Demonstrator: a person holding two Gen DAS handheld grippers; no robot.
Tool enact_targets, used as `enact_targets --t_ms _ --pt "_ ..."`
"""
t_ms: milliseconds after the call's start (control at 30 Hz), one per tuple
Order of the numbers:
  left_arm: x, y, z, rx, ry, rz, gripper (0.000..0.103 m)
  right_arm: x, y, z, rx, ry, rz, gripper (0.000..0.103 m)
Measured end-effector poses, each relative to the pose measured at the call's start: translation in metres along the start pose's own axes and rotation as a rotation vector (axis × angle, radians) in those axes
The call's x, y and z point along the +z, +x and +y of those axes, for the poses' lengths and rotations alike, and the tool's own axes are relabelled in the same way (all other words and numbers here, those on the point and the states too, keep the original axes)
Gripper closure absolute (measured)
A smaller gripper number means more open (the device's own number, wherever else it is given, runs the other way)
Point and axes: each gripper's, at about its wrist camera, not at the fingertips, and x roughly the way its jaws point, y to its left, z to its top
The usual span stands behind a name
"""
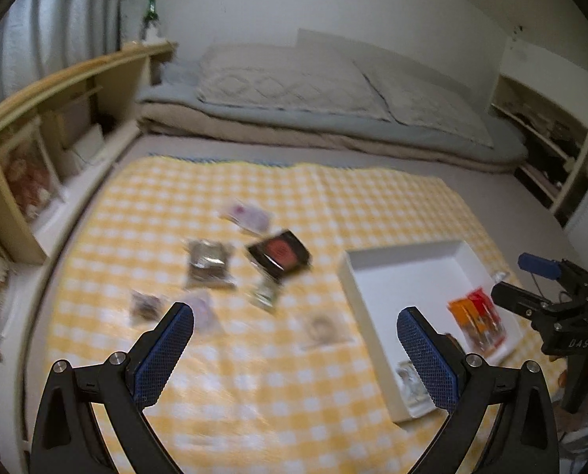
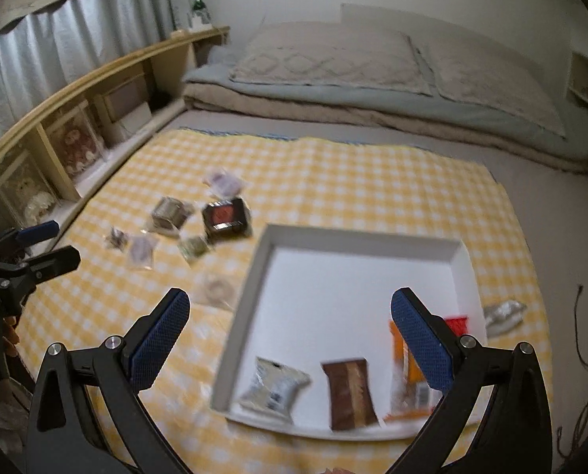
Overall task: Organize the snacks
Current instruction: 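Lift both tools away from the tray toward the remaining snacks, then grasp the purple-ring packet with the left tool while the right tool grasps the clear ring-cookie packet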
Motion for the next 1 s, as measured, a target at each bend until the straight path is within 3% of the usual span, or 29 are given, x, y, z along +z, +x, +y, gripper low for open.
enact_targets --t_ms 233,433,467,533,567,633,700,867,1000 --pt "0.010 0.001 0.032 0.038 -0.053 0.020 0.000 0.025 0.031 0.032 0.060 -0.009 0.017 0.000" --pt "0.027 0.048 0.058 0.051 -0.165 0.135 0.003 0.040 0.079 0.054 0.152 -0.040 0.147 0.002" --pt "0.034 0.061 0.061 0.051 -0.181 0.160 0.003 0.042 0.085 0.057 0.152 -0.045 0.156 0.006" --pt "0.041 0.085 0.066 0.052 -0.200 0.206 0.009 0.045 0.101 0.064 0.162 -0.071 0.187 0.038" --pt "0.042 0.099 0.068 0.054 -0.208 0.236 0.011 0.045 0.113 0.067 0.164 -0.084 0.218 0.045" --pt "0.042 0.129 0.075 0.073 -0.227 0.305 0.018 0.044 0.137 0.071 0.187 -0.094 0.290 0.075" --pt "0.042 0.157 0.082 0.087 -0.245 0.359 0.018 0.039 0.163 0.075 0.182 -0.114 0.347 0.090" --pt "0.036 0.217 0.094 0.116 -0.279 0.460 0.021 0.031 0.217 0.084 0.099 -0.199 0.419 0.096" --pt "0.033 0.249 0.096 0.118 -0.277 0.491 0.023 0.025 0.246 0.090 0.048 -0.273 0.441 0.096"
